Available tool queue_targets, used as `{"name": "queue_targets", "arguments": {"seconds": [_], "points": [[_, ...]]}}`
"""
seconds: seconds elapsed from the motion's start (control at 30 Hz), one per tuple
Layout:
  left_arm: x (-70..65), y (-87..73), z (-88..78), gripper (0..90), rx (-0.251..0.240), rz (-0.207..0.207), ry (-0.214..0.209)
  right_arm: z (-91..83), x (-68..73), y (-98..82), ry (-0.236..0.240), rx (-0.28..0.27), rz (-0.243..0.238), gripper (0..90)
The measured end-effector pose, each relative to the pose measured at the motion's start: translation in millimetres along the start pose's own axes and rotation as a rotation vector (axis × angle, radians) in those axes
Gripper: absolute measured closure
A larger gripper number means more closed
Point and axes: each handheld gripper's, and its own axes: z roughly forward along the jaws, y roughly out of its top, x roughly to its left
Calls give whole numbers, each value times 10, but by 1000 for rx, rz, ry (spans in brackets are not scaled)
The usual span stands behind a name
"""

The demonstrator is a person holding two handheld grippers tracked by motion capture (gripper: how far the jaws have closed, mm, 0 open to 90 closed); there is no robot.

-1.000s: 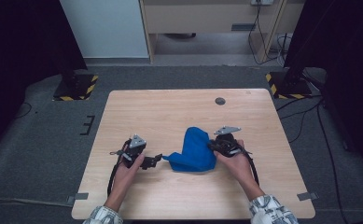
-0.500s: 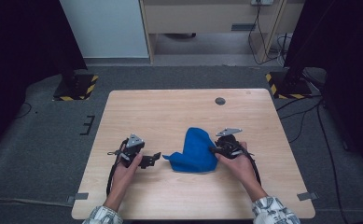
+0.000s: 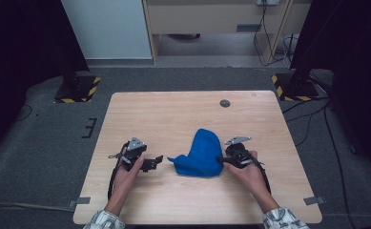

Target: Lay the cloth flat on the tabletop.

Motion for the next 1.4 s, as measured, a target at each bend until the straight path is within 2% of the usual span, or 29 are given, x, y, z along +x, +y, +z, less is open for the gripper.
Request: {"name": "queue_targets", "arguments": {"seconds": [0.2, 0.33, 0.4, 0.5, 0.63, 0.77, 0.93, 1.07, 1.17, 1.23, 1.4], "points": [[-13, -50, 42, 86, 12, 26, -38, 22, -20, -38, 1, -22, 6, 498], [-61, -65, 75, 85, 3, 48, -60, 21, -14, -59, -3, -33, 11, 495], [-107, -68, 98, 86, -19, 55, -102, 19, -12, -71, -2, -40, 7, 494], [-211, -66, 155, 79, -13, 98, -142, 19, -9, -75, -5, -44, 11, 493], [-305, -71, 226, 73, 10, 131, -163, 20, -13, -82, -1, -51, 14, 493], [-353, -44, 293, 67, 24, 127, -170, 21, -13, -82, 0, -52, 14, 493], [-402, -16, 348, 68, 16, 116, -187, 22, -12, -82, -1, -53, 16, 490], [-458, 0, 392, 126, 25, 125, -167, 18, -6, -85, 3, -50, 13, 491], [-491, 10, 417, 207, 34, 132, -156, 14, 9, -89, 3, -50, 15, 491], [-504, 16, 425, 280, 33, 142, -148, 5, 21, -96, 7, -47, 11, 493], [-500, 33, 423, 462, 27, 131, -146, -25, 61, -113, 18, -34, 8, 498]]}}
